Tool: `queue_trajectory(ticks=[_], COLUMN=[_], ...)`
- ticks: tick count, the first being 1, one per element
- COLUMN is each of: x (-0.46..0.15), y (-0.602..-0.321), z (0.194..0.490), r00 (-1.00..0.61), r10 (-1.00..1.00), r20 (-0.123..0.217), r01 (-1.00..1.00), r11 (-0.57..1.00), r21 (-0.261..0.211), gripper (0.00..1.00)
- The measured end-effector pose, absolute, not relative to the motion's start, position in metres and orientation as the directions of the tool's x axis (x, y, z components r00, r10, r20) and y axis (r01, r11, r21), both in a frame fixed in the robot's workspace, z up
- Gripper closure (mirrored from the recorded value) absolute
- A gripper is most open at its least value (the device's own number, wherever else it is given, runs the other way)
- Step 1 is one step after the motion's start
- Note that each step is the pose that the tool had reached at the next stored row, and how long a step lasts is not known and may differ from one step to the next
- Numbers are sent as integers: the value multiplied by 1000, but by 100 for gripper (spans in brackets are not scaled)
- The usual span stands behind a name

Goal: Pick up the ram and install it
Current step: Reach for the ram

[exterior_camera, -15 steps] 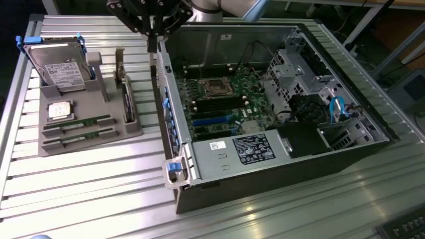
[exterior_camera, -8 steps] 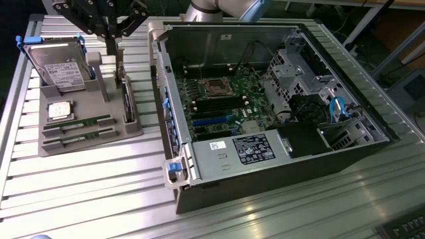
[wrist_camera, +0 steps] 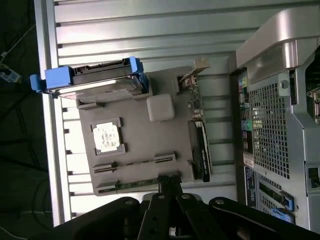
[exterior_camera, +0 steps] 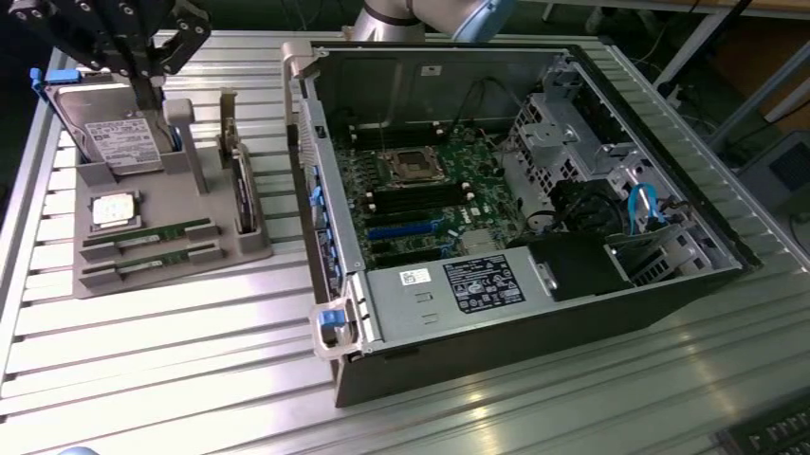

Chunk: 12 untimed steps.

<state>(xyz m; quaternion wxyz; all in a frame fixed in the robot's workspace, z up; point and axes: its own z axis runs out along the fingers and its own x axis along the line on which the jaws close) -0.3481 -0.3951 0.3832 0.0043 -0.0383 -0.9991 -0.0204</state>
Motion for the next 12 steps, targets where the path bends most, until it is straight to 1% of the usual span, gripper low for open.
queue_trajectory(ticks=[3, 12], x=[-379, -384], y=[-394, -394], z=[381, 380], r00=[-997, -997], r10=[76, 76], r20=[10, 11], r01=[77, 77], r11=[996, 996], r21=[40, 40], gripper=[89, 89])
